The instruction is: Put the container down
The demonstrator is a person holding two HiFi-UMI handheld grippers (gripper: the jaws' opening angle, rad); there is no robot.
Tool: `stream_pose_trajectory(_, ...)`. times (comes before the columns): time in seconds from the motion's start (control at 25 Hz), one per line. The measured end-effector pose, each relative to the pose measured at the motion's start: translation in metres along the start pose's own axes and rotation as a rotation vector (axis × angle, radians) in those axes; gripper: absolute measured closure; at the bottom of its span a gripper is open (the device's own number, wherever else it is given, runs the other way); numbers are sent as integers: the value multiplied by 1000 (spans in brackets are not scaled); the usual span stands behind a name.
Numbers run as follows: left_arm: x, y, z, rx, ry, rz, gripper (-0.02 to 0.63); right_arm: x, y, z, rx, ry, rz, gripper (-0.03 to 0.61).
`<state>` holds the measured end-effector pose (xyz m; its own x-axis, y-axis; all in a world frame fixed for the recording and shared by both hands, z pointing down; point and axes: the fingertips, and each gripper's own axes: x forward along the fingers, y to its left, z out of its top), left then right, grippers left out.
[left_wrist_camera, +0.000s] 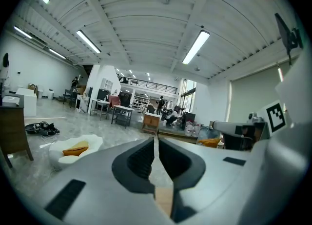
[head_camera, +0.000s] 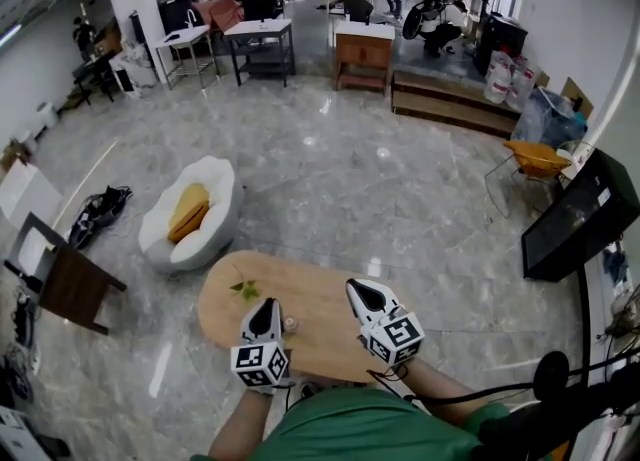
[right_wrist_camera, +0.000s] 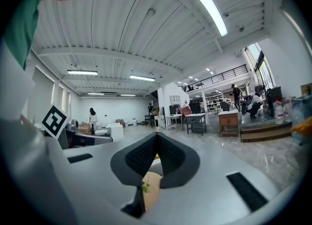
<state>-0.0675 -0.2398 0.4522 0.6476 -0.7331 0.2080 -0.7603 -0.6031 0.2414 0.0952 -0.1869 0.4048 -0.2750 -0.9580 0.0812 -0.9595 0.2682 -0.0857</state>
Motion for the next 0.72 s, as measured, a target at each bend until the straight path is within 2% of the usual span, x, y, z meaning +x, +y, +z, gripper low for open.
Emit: stream_pose_trajectory(0.72, 7, -10, -23, 10, 70, 7, 569, -3, -8, -11, 12, 28, 23, 565)
